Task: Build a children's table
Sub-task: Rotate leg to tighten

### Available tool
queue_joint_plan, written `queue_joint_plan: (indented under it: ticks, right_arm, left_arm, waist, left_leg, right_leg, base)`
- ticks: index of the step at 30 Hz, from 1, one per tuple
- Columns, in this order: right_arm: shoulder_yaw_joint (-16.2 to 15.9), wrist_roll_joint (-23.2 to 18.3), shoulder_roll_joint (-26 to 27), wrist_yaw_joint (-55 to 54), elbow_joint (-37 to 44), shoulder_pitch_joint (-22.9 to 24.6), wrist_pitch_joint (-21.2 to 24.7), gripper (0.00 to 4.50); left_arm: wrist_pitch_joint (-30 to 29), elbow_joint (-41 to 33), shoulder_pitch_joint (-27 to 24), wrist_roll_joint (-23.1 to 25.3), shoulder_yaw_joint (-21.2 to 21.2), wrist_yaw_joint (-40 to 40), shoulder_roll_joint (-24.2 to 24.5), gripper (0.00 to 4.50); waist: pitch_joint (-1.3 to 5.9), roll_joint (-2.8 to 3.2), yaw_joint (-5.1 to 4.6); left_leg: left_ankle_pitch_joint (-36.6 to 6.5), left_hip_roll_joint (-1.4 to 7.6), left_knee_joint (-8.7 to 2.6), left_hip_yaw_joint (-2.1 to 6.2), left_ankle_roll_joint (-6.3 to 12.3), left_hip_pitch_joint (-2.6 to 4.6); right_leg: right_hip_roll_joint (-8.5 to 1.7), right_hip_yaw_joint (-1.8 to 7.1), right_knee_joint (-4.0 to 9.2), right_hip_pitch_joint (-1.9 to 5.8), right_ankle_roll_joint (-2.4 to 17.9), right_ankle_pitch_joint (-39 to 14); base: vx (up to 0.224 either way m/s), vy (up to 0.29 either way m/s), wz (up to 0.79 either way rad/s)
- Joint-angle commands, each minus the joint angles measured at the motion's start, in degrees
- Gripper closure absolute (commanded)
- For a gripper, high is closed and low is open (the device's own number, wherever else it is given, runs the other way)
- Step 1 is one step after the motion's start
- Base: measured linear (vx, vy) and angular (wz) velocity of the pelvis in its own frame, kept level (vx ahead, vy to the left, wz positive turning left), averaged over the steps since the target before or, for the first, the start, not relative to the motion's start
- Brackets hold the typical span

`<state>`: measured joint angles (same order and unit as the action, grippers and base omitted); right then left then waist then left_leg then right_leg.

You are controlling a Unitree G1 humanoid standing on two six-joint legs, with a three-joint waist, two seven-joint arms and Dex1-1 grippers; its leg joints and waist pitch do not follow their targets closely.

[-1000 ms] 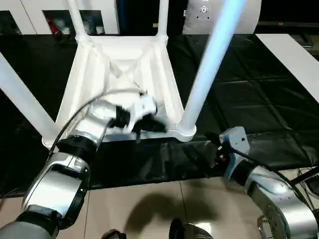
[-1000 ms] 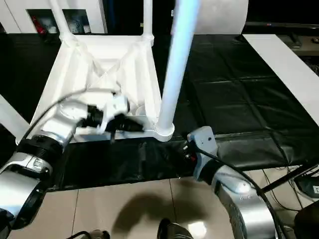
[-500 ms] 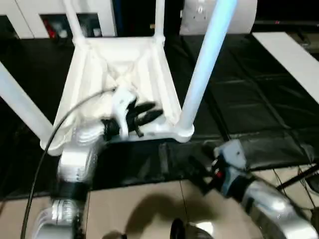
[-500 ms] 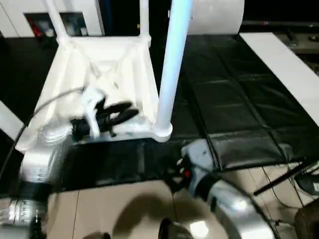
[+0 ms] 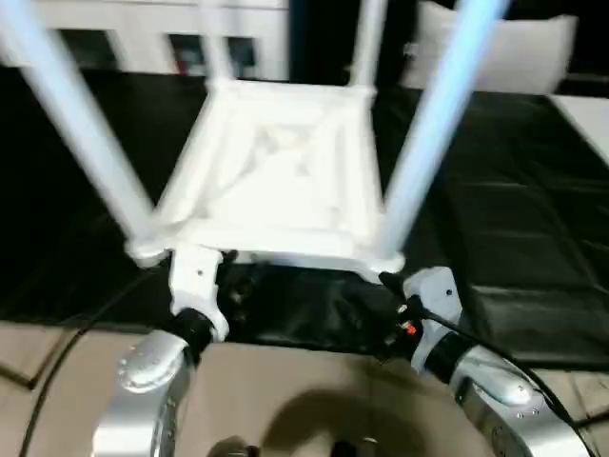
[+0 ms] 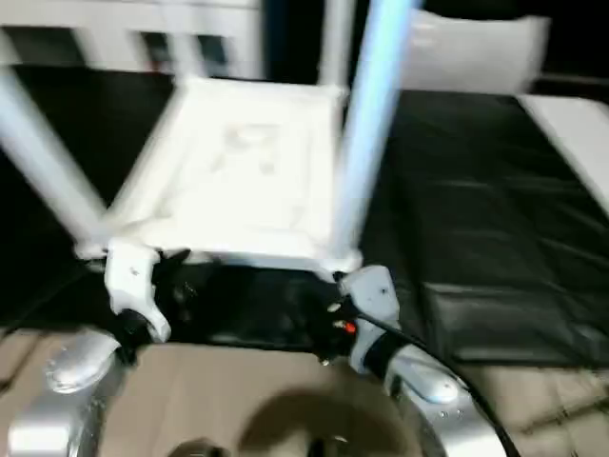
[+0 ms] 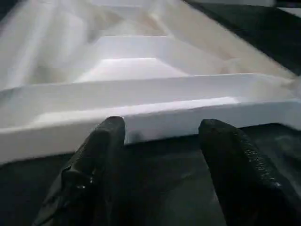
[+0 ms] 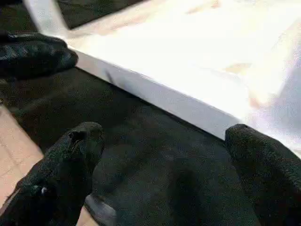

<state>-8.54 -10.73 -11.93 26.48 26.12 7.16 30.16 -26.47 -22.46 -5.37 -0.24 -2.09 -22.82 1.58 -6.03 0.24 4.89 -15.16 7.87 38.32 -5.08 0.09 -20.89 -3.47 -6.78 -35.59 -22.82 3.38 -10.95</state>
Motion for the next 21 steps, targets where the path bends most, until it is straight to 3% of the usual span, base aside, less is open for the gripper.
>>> queue_joint_plan:
  ticks: [1,2,3,4,5,6,7,9,10,11,12,13,14,15,16,17,18,19,20,21]
  right_arm:
    - [-0.98,-0.53,-0.30,1.47,-0.27,-0.27,-1.40,0.00]
    - [-1.31,-1.04,-0.56,2.22,-0.18,-0.45,-1.46,0.00]
    - [-1.87,-1.80,-1.03,3.55,0.06,-0.71,-1.30,0.00]
    - [-2.37,-2.58,-1.50,4.71,0.12,-0.96,-1.26,0.00]
    - [-2.93,-3.36,-1.97,5.97,0.03,-1.32,-1.16,0.00]
    - [-3.07,-3.54,-2.06,6.22,-0.05,-1.40,-1.20,0.00]
    - [-3.28,-4.37,-1.84,7.11,-0.12,-2.03,-1.44,0.00]
    - [-3.27,-4.66,-1.14,7.03,-0.62,-3.31,-1.45,0.00]
    - [-3.16,-4.35,-0.24,6.42,-1.63,-4.71,-2.16,0.00]
    - [-3.16,-4.35,-0.24,6.42,-1.63,-4.71,-2.16,0.00]
    - [-3.02,-4.24,0.25,6.00,-2.18,-5.29,-2.46,0.00]
    - [-2.66,-3.25,1.32,4.52,-4.20,-7.03,-3.71,0.00]
    - [-2.55,-2.88,1.62,4.04,-4.80,-7.53,-4.10,0.00]
    - [-2.15,-1.86,2.47,2.37,-6.65,-9.14,-5.11,0.00]
    - [-1.80,-1.44,2.96,1.13,-7.75,-10.20,-5.43,0.00]
    - [-1.77,-1.40,3.00,1.02,-7.84,-10.29,-5.45,0.00]
    - [-1.32,-0.85,3.35,0.07,-9.07,-11.56,-6.21,0.00]
    - [0.22,-0.21,4.21,-1.92,-12.06,-14.57,-7.09,0.00]
    - [0.75,-0.04,4.45,-2.49,-13.11,-15.65,-7.45,0.00]
    - [1.18,-0.20,4.64,-2.61,-13.86,-16.53,-7.72,0.00]
  left_arm:
    - [-0.50,-2.16,-1.78,1.30,-0.12,2.71,-0.29,1.39]
    - [-1.82,-2.70,-2.06,1.23,-0.85,4.49,-0.99,1.33]
    - [-2.59,-2.96,-2.16,1.09,-1.97,6.04,-1.64,1.33]
    - [-3.48,-3.44,-2.30,1.14,-2.77,7.51,-1.96,1.33]
    - [-3.86,-3.65,-2.69,1.88,-3.27,8.40,-1.55,1.33]
    - [-3.93,-3.73,-2.86,2.17,-3.32,8.59,-1.34,1.33]
    - [-3.00,-3.75,-2.82,2.23,-4.30,9.64,-1.65,1.33]
    - [-2.88,-3.81,-2.17,1.85,-5.22,10.06,-1.58,1.33]
    - [-2.44,-3.61,-1.30,2.14,-5.69,10.20,-0.92,1.24]
    - [-2.44,-3.61,-1.30,2.14,-5.69,10.20,-0.92,1.24]
    - [-2.45,-3.51,-0.92,2.13,-5.89,10.19,-0.65,1.24]
    - [-3.42,-3.45,0.22,1.78,-6.50,10.87,-0.16,1.24]
    - [-3.68,-3.44,0.53,1.71,-6.67,11.02,-0.03,1.24]
    - [-4.56,-3.36,1.49,1.62,-7.08,11.37,0.62,1.24]
    - [-5.18,-3.28,2.03,1.71,-7.16,11.40,1.35,1.24]
    - [-5.24,-3.27,2.08,1.72,-7.17,11.39,1.43,1.24]
    - [-5.29,-2.89,2.62,2.15,-7.70,12.07,2.02,1.24]
    - [-5.79,-2.73,3.56,2.14,-8.87,13.00,2.45,1.24]
    - [-5.82,-2.80,3.70,1.99,-9.07,12.99,2.53,1.24]
    - [-5.62,-2.96,3.70,1.46,-8.95,12.36,2.60,1.24]
  waist:
    - [3.17,0.40,-0.48]
    - [3.20,0.66,-2.54]
    - [3.62,1.51,-2.69]
    - [3.02,1.45,-3.55]
    - [2.64,1.30,-3.95]
    - [2.11,0.81,-4.71]
    - [1.90,0.57,-5.21]
    - [1.64,-0.05,-6.16]
    - [1.56,0.04,-6.87]
    - [1.78,-1.09,-7.38]
    - [1.74,0.02,-7.84]
    - [1.75,0.40,-8.23]
    - [1.26,0.76,-8.11]
    - [1.52,0.56,-7.52]
    - [1.20,0.68,-5.86]
    - [1.00,-0.43,-6.09]
    - [1.25,-3.22,-5.63]
    - [0.73,-2.85,-7.23]
    - [2.32,-2.75,-6.44]
    - [2.90,-1.55,-5.32]
  left_leg:
    - [7.17,4.55,-5.33,0.15,5.23,-0.40]
    - [2.27,7.06,-7.32,0.49,8.00,1.00]
    - [-0.98,8.17,-7.54,1.20,7.66,1.63]
    - [-11.17,9.00,-8.76,1.32,4.61,1.26]
    - [-17.04,8.85,-9.33,1.18,2.32,1.17]
    - [-26.80,7.30,-9.50,0.55,-1.52,1.58]
    - [-30.73,5.88,-9.02,0.20,-3.80,1.79]
    - [-30.69,4.85,-8.29,0.19,-4.50,2.14]
    - [-31.42,4.66,-8.19,0.52,-4.47,2.25]
    - [-31.58,4.69,-8.09,0.53,-4.32,2.25]
    - [-33.68,5.08,-8.73,1.05,-4.60,1.89]
    - [-36.82,6.03,-9.88,1.60,-5.00,1.33]
    - [-42.42,7.40,-12.65,1.72,-5.70,-0.13]
    - [-44.13,8.24,-13.98,1.54,-5.69,-0.86]
    - [-46.63,8.34,-16.17,0.05,-6.14,-1.73]
    - [-45.32,7.67,-15.50,-0.64,-5.41,-1.11]
    - [-31.88,2.06,-4.98,-2.42,-6.03,6.26]
    - [-9.00,-2.64,5.37,-1.38,-2.80,8.23]
    - [-7.40,0.40,-0.08,0.02,-1.62,1.36]
    - [-8.20,1.98,-3.04,0.61,-1.79,1.50]
  right_leg:
    - [-6.72,4.80,7.40,4.21,14.01,-17.94]
    - [-2.54,2.98,4.72,2.08,11.01,-14.95]
    - [-2.28,2.83,3.69,2.02,10.06,-12.63]
    - [-2.60,3.19,3.93,2.32,8.25,-10.45]
    - [-2.94,3.40,4.28,2.61,7.38,-11.13]
    - [-3.70,3.59,5.66,2.81,5.61,-15.95]
    - [-4.60,3.65,7.09,2.73,3.48,-24.63]
    - [-5.45,3.19,9.16,2.44,0.04,-34.97]
    - [-5.42,2.32,9.96,2.46,-2.01,-38.83]
    - [-5.31,1.81,10.34,2.54,-2.74,-39.58]
    - [-5.04,0.93,9.98,3.30,-3.45,-37.69]
    - [-4.77,0.88,8.73,4.15,-2.63,-31.90]
    - [-3.73,0.77,5.07,5.43,-1.39,-25.36]
    - [-3.35,1.41,1.63,6.47,-0.87,-20.24]
    - [-2.66,2.54,-2.67,6.54,-0.10,-13.74]
    - [-2.67,3.91,-2.37,5.66,-0.93,-16.81]
    - [-3.95,4.42,10.81,-2.91,-5.79,-49.28]
    - [-8.24,5.16,15.82,-6.59,-5.72,-69.04]
    - [-11.08,6.50,11.56,3.95,-5.78,-58.26]
    - [-9.82,6.13,9.94,4.65,-4.03,-49.04]
  base:
    - [-0.024,0.095,0.06]
    - [-0.012,0.063,0.06]
    - [-0.017,0.124,0.08]
    - [-0.035,0.116,0.06]
    - [-0.035,0.116,0.06]
    - [-0.062,0.094,0.04]
    - [-0.060,0.063,0.00]
    - [-0.030,0.032,0.00]
    - [0.000,0.000,0.00]
    - [0.000,0.000,0.00]
    - [-0.059,0.014,-0.08]
    - [-0.070,0.000,-0.06]
    - [-0.070,0.000,-0.06]
    - [-0.083,-0.018,0.00]
    - [-0.060,-0.067,0.10]
    - [-0.060,-0.067,0.10]
    - [0.061,-0.117,0.22]
    - [0.115,-0.055,-0.09]
    - [0.115,-0.055,-0.09]
    - [0.060,0.024,-0.22]
